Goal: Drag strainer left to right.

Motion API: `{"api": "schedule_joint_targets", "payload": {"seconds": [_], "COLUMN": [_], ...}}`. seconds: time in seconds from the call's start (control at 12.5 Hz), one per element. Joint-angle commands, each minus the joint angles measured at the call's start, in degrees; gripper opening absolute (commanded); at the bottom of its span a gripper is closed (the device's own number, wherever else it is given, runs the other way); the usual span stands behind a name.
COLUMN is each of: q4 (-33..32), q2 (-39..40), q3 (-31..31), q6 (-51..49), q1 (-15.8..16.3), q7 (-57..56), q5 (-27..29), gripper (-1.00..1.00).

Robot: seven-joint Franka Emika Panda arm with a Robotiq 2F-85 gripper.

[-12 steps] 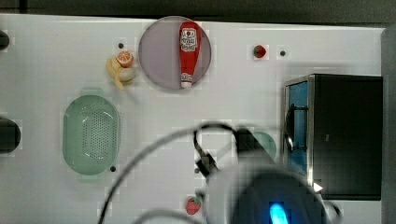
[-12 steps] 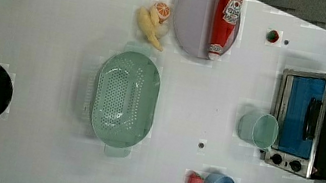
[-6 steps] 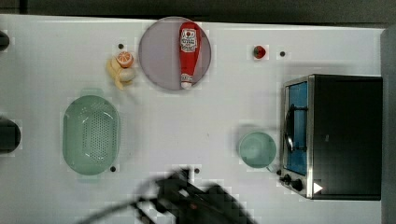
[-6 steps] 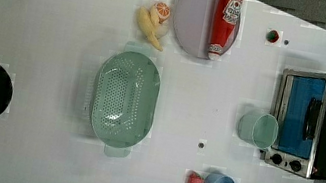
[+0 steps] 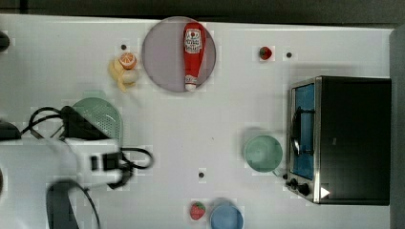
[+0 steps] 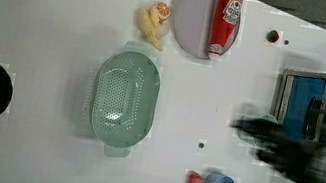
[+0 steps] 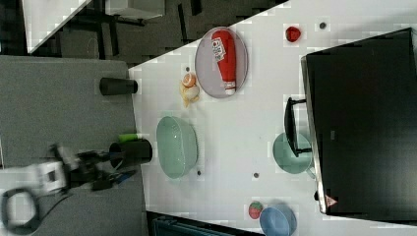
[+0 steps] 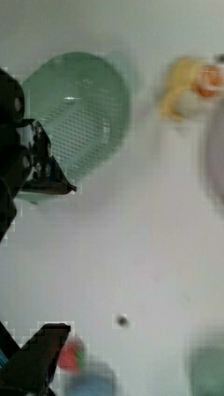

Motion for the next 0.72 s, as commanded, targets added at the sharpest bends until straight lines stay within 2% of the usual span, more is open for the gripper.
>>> {"api": "schedule_joint_targets", "payload": {"seconds": [0.08,0.32,0.72], "q4": [-1.61,-1.93,-1.96], "q2": [3.65,13.79,26.86], "q3": [2.51,5.88,6.09], "q6": [6.84,16.82,26.4], "q1": [0.97,1.12,1.41], "q7": [19.09,33.3,50.08], "q5": [-0.69,-0.92,-4.03], "gripper": [1.0,1.0,1.0]}}
